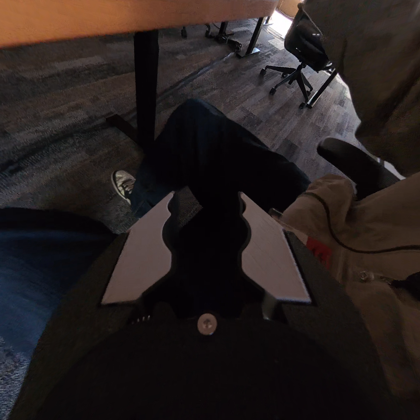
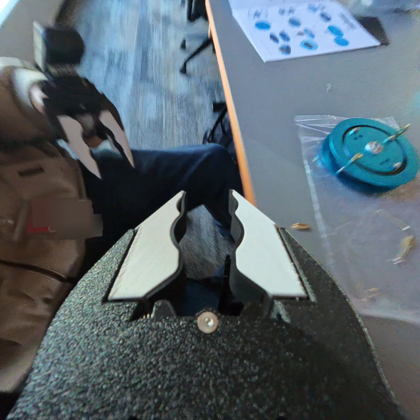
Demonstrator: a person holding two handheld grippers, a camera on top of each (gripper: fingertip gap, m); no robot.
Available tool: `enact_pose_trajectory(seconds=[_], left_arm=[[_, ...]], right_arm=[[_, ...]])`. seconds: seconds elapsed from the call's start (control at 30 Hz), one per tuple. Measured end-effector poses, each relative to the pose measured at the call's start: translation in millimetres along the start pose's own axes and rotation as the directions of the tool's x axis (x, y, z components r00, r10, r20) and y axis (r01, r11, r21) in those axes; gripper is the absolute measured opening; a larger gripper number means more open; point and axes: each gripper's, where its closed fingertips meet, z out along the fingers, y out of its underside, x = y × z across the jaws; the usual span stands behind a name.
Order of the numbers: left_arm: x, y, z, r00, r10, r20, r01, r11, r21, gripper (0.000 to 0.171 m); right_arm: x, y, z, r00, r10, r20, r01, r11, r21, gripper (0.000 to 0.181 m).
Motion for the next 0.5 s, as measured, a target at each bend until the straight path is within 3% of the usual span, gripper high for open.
enact_pose_trajectory(seconds=[0.17,0.23,0.33,0.5], left_arm=[[-50.5,-70.5,17.3,0.990,0.108,0.095,-0.111,0.993,0.028,0.050],[-68.9,-96.9,22.9,0.979,0.149,0.137,-0.156,0.987,0.043,0.050],[-91.1,-127.2,30.0,0.962,0.195,0.192,-0.211,0.975,0.069,0.050],[-116.2,-143.9,42.4,0.943,0.230,0.239,-0.246,0.968,0.043,0.050]], right_arm=[[120.7,-24.4,41.2,0.983,-0.175,0.050,0.182,0.961,-0.210,0.037],[154.7,-20.8,56.9,0.972,-0.219,0.081,0.233,0.926,-0.296,0.035],[175.4,-6.2,79.1,0.953,-0.235,0.193,0.293,0.880,-0.375,0.031],[187.3,3.7,96.5,0.928,-0.229,0.294,0.338,0.847,-0.410,0.017]])
